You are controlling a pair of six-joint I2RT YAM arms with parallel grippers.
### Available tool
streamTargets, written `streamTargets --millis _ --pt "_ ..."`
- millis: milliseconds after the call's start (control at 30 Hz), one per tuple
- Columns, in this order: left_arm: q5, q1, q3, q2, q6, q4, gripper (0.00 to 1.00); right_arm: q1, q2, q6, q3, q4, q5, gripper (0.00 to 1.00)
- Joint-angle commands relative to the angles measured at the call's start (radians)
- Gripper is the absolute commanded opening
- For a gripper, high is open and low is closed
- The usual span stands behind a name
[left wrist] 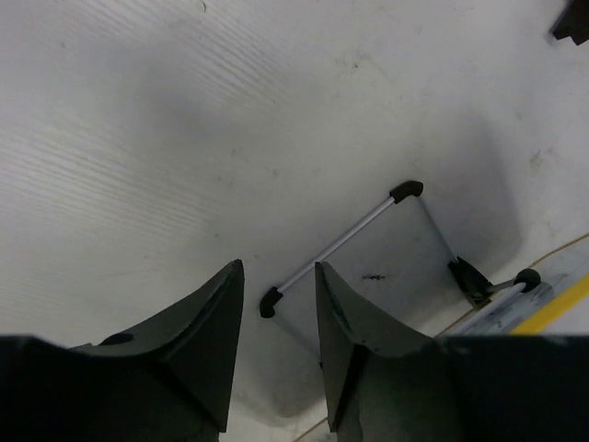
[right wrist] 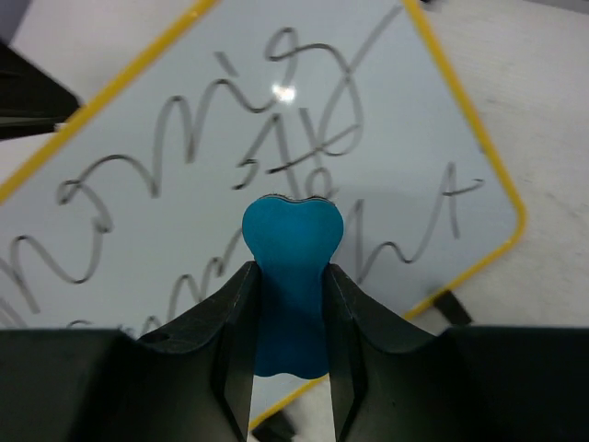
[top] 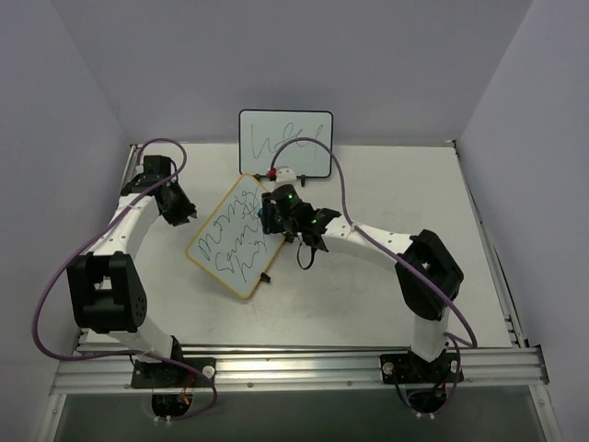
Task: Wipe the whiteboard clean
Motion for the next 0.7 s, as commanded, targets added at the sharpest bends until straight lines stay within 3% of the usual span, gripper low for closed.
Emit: streamTargets --millis 0,167,333,667 --pt "0.078 0.002 -0.022 -0.047 -0.029 0.074 0.48 0.066 0.007 0.012 0.072 0.091 0.002 0.09" --pt "0.107 0.002 -0.024 -0.078 -0.007 0.057 0.40 0.132 0.058 0.010 0.134 0.120 0.004 0.09" --pt "0.156 0.002 -0.014 -0.058 0.007 0.055 0.22 0.192 0.118 -0.005 0.210 0.143 0.022 0.09" --pt "0.196 -0.001 -0.027 -0.049 0.033 0.060 0.12 0.261 0.184 -0.033 0.215 0.201 0.143 0.08"
